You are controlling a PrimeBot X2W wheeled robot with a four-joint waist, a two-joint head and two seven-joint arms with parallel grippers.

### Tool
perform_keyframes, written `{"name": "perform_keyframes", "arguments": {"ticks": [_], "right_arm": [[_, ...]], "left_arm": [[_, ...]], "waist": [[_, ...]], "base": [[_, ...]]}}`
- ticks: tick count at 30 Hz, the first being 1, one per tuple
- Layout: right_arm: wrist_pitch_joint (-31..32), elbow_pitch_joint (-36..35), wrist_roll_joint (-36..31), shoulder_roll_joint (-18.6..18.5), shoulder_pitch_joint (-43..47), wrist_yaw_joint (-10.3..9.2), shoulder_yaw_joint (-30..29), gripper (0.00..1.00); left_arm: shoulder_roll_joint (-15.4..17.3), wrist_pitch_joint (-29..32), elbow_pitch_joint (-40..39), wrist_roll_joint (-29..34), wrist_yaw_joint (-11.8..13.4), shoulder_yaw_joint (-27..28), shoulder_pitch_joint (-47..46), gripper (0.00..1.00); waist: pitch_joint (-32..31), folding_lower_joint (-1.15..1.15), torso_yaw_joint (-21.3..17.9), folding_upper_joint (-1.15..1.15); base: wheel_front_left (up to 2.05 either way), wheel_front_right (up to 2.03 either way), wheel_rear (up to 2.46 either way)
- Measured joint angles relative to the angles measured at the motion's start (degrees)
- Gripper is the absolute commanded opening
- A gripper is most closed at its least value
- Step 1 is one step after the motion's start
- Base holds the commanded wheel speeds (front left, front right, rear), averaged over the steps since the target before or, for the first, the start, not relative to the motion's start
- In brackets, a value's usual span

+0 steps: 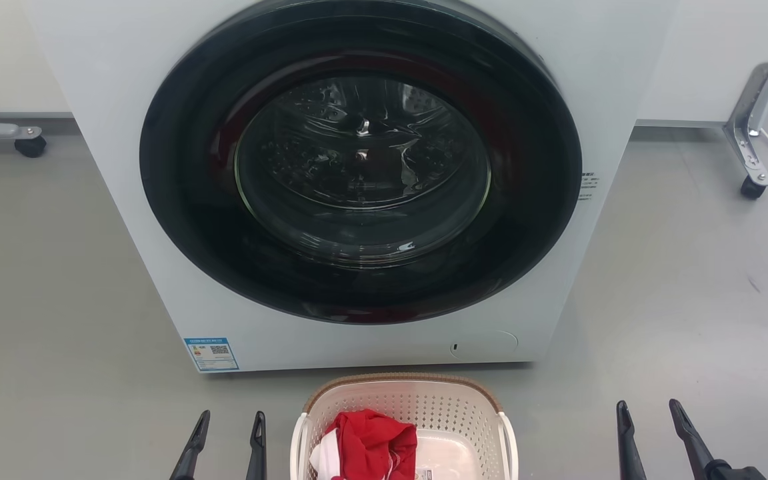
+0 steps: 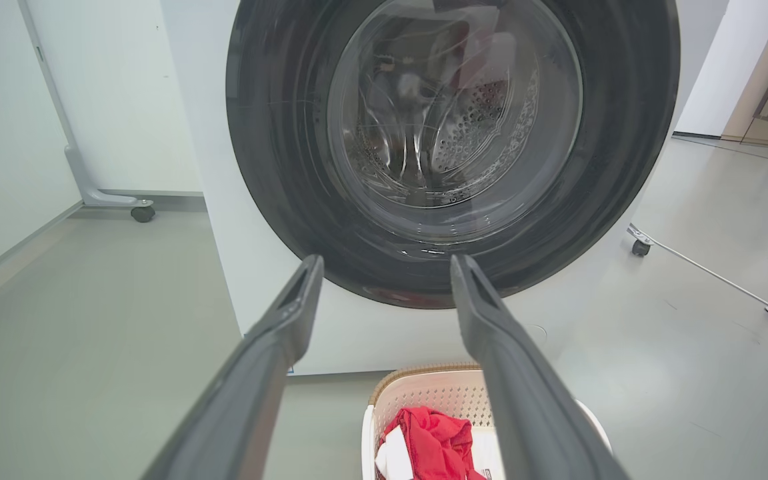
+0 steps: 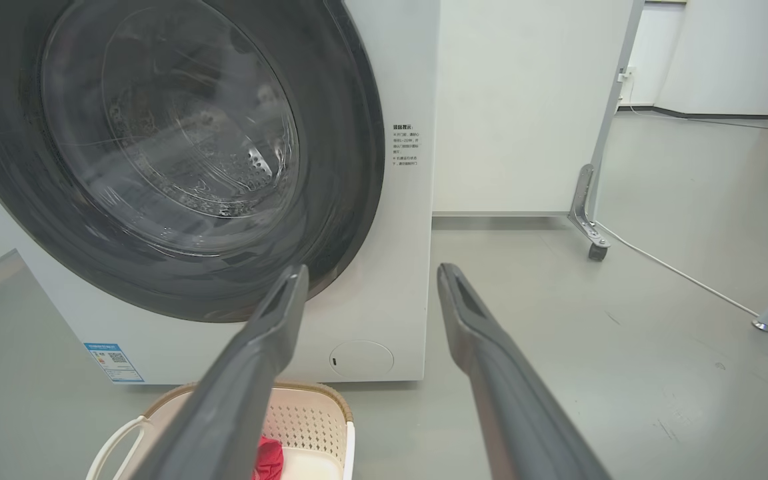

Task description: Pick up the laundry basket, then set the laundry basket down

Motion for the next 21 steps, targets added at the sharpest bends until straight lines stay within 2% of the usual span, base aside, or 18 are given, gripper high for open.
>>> {"name": "perform_keyframes", "arguments": {"ticks": [18, 19, 21], "right_arm": [[0.0, -0.7, -1.6, 0.9, 0.2, 0.0, -0.2, 1.0], [0.0, -0.7, -1.6, 0.9, 0.2, 0.0, -0.2, 0.0], [0.1, -0.1, -1.6, 1.0, 0.3, 0.02, 0.0, 0.0]], "left_arm": [[-0.5, 3.7, -2.1, 2.2, 0.0, 0.5, 1.0, 1.0], [-0.6, 4.0, -2.2, 2.2, 0.0, 0.5, 1.0, 0.0], [-0.6, 4.0, -1.6, 2.2, 0.0, 0.4, 1.1, 0.0]], "waist": [[0.1, 0.0, -0.5, 0.0], [0.1, 0.0, -0.5, 0.0], [0.1, 0.0, -0.5, 0.0]], "base": [[0.0, 0.0, 0.0], [0.0, 0.0, 0.0], [0.0, 0.0, 0.0]]}}
